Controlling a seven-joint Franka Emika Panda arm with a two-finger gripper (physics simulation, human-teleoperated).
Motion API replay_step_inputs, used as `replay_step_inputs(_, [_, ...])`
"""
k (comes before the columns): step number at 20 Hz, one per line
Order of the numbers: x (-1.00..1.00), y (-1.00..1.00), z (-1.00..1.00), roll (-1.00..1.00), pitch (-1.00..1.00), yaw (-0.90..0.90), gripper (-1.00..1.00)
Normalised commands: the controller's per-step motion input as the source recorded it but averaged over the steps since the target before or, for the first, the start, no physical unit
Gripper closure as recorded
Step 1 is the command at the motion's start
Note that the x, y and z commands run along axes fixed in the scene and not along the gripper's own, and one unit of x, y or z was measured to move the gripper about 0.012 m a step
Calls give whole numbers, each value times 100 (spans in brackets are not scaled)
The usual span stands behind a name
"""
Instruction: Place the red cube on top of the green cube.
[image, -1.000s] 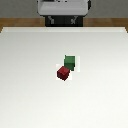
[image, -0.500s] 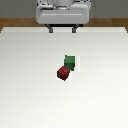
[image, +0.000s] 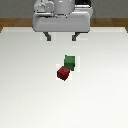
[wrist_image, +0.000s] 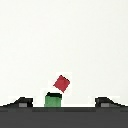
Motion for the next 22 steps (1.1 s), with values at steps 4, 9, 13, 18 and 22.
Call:
replay_step_inputs(4, [0,0,0,0,0,-41,-100])
replay_step_inputs(9, [0,0,0,0,0,-57,-100])
replay_step_inputs(13, [0,0,0,0,0,0,-100])
replay_step_inputs(18, [0,0,-20,0,0,0,-100])
replay_step_inputs(22, [0,0,-75,0,0,0,-100])
